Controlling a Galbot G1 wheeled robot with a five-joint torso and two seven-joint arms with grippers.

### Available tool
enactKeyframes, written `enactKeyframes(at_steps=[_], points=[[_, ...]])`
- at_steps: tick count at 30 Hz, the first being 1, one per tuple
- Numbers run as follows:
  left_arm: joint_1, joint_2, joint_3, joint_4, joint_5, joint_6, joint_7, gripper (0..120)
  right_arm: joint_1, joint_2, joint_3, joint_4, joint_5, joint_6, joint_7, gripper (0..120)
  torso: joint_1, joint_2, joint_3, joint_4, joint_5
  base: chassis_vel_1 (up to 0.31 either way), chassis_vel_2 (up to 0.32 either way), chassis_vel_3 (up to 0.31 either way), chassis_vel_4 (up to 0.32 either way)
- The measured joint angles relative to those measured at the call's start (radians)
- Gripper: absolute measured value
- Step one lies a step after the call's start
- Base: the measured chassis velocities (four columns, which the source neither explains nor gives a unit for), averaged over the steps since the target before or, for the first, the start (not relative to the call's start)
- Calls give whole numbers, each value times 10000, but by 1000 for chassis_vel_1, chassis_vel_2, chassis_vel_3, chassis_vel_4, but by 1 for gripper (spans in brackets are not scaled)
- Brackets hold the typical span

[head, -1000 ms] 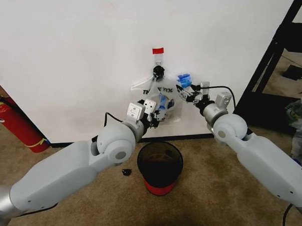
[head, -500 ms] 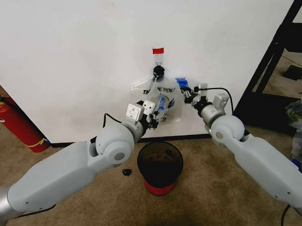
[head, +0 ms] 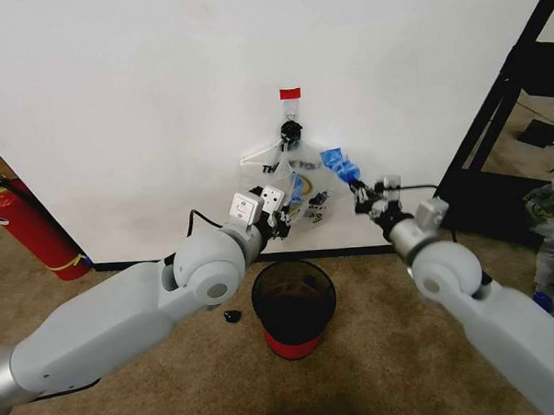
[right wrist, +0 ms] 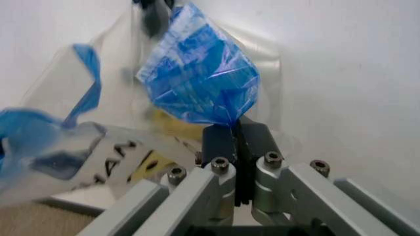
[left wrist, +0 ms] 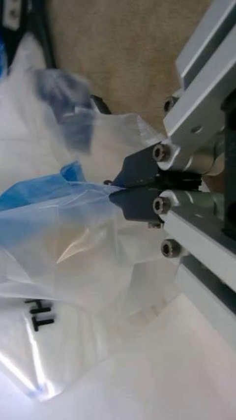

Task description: Pick up the garbage bag from the wall and place it over the trash bin.

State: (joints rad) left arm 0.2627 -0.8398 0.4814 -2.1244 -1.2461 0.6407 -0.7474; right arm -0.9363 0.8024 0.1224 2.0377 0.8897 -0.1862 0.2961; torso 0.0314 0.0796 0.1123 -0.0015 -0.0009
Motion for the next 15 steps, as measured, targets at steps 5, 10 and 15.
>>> enactKeyframes(at_steps=[5,10,15], points=[[258,105,-94,-236,17,-19,-53,0,-813,232,348,266,-439,130,-39,0,0,1,0,0,1,0,0,0,0],[883,322,-245,-532,653,-259,111,0,-1626,513,822,539,-853,229,-56,0,0,2,1,-1,-1,0,0,0,0],[1629,455,-366,-823,1200,-729,437,0,-2136,685,979,749,-1185,241,-16,0,0,2,1,1,-1,0,0,0,0]])
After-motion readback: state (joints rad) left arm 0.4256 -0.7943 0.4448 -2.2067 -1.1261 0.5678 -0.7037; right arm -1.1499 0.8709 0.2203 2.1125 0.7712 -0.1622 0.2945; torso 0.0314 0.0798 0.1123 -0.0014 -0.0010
